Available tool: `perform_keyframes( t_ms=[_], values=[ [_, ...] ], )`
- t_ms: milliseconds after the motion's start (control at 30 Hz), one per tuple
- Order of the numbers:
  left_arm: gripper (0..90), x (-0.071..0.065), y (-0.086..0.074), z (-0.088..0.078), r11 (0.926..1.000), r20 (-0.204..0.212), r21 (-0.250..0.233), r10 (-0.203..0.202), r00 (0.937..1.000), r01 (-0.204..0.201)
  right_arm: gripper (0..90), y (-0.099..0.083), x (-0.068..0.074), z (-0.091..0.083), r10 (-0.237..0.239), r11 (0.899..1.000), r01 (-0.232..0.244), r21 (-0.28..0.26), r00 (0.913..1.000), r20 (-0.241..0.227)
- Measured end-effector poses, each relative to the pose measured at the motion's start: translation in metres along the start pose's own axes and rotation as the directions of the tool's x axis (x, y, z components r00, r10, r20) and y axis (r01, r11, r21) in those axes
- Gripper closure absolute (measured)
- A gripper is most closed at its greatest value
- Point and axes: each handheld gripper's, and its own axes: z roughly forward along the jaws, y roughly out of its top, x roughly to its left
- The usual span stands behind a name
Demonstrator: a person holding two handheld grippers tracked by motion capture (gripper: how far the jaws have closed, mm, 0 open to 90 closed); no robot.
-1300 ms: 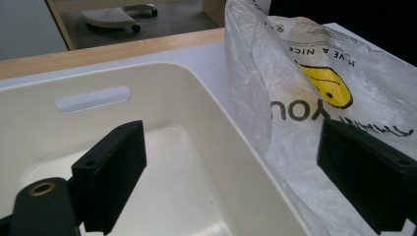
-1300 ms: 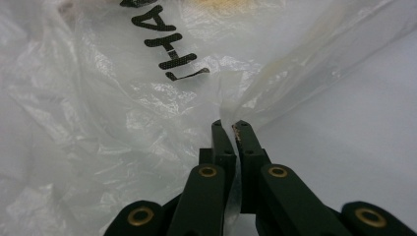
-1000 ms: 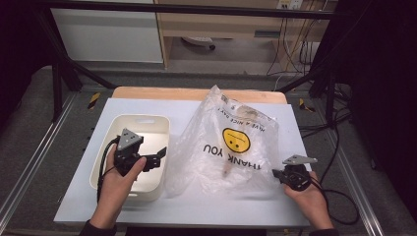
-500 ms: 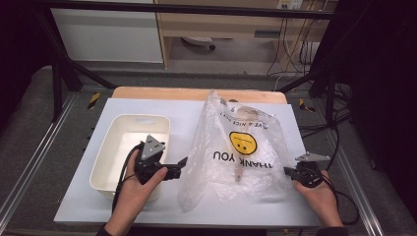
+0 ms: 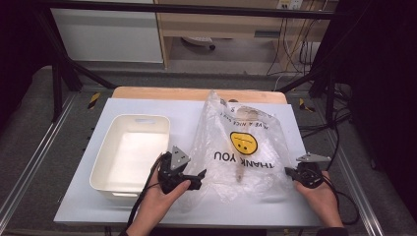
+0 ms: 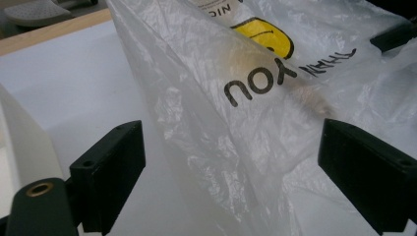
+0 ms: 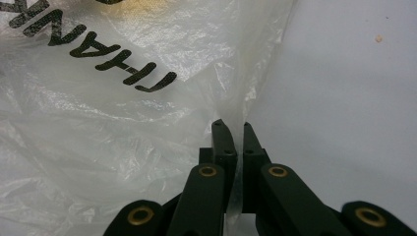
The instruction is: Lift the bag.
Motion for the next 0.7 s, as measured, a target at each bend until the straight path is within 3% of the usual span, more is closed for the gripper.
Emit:
perform_keyframes(
  t_ms=[300,700],
  values=[
    [10.2,-0.009,-0.008,0.012,0.9992,-0.007,0.039,0.008,0.9999,-0.008,90.0,-0.002,-0.004,-0.002,0.01,1.0,-0.01,-0.012,0.9999,0.008],
    [10.8,-0.013,-0.028,0.038,0.9944,-0.019,0.103,-0.025,0.9995,0.027,90.0,-0.004,-0.002,-0.004,0.007,1.0,-0.007,-0.009,1.0,0.004]
  ],
)
